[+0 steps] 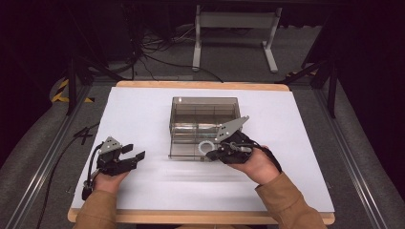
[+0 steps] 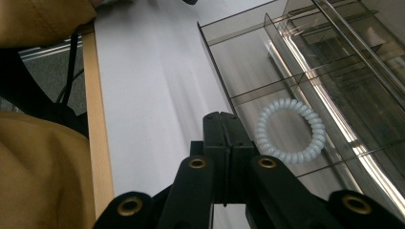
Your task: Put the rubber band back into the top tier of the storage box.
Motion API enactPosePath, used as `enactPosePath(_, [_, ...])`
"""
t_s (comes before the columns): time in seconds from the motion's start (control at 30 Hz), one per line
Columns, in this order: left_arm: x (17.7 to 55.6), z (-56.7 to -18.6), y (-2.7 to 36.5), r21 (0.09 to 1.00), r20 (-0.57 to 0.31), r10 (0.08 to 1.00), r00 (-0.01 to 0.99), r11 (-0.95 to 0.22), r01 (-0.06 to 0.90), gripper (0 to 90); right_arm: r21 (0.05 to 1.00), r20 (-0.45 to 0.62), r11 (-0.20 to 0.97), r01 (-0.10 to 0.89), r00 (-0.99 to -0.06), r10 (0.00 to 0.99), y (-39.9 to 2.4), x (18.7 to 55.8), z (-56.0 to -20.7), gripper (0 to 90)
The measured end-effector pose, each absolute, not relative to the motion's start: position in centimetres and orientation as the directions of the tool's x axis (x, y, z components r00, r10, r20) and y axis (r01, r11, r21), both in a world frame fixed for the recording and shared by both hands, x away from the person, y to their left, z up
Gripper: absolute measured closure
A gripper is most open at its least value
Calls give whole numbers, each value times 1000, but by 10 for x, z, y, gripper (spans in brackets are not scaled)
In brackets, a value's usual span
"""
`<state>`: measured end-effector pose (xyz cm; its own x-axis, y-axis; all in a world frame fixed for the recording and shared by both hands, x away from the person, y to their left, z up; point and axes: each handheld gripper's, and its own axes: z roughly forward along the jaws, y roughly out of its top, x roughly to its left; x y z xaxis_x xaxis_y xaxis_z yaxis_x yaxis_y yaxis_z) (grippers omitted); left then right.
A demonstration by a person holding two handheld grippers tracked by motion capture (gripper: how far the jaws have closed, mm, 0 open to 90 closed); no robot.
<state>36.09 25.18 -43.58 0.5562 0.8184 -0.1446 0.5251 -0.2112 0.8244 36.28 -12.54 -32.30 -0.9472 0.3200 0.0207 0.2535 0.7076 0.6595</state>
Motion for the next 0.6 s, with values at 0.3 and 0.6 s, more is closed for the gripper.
enactPosePath(0.3, [361,-436,252,824,-149,817,558,-209,526,395,669,36,697,260,-947,319,-136,357,-328,900])
enactPosePath(0.6, [362,-436,251,824,-149,816,558,-209,526,396,650,42,717,251,-954,296,-138,352,-332,900])
